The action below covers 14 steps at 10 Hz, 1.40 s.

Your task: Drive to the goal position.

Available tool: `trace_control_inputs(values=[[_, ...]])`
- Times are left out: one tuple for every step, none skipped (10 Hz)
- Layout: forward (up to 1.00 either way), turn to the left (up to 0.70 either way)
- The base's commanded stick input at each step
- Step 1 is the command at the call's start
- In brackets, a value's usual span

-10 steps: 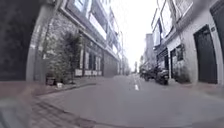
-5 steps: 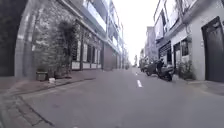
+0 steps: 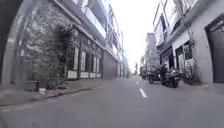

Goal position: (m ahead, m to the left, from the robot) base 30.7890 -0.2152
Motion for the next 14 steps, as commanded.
trace_control_inputs(values=[[1.00,0.00],[1.00,-0.29],[1.00,-0.40],[1.00,-0.40],[1.00,-0.40],[1.00,-0.40],[1.00,-0.40],[1.00,-0.40],[1.00,-0.40],[1.00,-0.26],[1.00,0.00],[1.00,0.00],[1.00,0.00],[1.00,0.00]])
